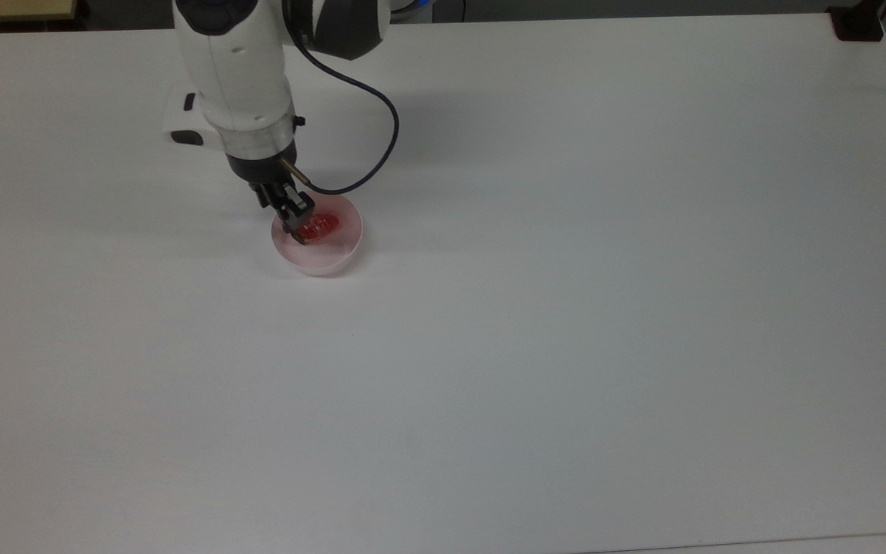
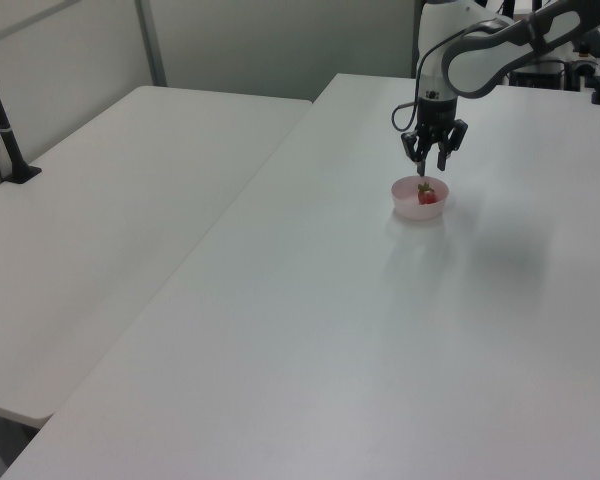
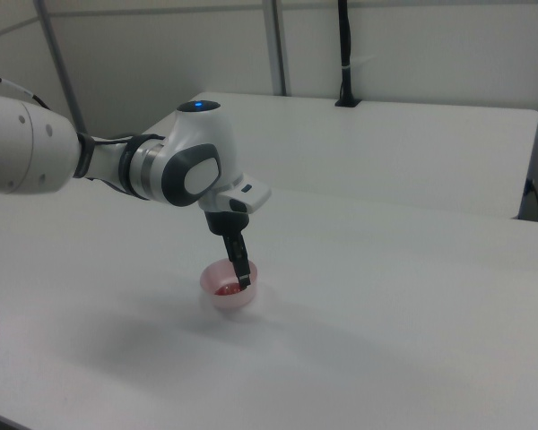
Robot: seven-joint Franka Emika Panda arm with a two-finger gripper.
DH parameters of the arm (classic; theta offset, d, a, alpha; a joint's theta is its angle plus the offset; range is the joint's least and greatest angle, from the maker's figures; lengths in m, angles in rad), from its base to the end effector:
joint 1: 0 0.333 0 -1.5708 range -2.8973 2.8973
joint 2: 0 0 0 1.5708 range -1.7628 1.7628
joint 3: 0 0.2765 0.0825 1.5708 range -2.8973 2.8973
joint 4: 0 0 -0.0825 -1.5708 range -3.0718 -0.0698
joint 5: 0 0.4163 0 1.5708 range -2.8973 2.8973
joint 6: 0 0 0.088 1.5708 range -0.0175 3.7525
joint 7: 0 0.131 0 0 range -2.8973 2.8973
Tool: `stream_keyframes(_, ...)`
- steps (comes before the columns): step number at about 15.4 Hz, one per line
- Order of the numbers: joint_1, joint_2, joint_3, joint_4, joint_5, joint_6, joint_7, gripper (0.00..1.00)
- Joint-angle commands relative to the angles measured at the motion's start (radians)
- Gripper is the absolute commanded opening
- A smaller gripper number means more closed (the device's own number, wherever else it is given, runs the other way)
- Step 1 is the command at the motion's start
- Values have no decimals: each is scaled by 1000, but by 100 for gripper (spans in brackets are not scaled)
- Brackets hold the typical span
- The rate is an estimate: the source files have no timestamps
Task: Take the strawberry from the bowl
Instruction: 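Lower the open gripper into the pink bowl around the strawberry, then close the gripper on the red strawberry inside the bowl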
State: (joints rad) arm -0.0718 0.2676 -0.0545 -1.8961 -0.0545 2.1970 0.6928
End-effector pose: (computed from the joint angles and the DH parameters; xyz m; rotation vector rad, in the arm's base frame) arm 0.6310 -0.0826 0.2860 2.8577 -1.1842 0.0753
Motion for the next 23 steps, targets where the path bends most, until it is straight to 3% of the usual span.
stream_keyframes(1, 4, 22, 24, -8, 18, 14, 62, 50)
stream_keyframes(5, 1, 50, 47, -5, 18, 41, 71, 60)
stream_keyframes(11, 3, 78, 65, -15, -24, 41, 68, 65)
stream_keyframes(15, 0, 73, 65, -14, -48, 40, 65, 38)
stream_keyframes(20, 3, 4, 65, -6, -47, 14, 48, 34)
stream_keyframes(23, -2, -71, 67, -4, -47, -94, -50, 34)
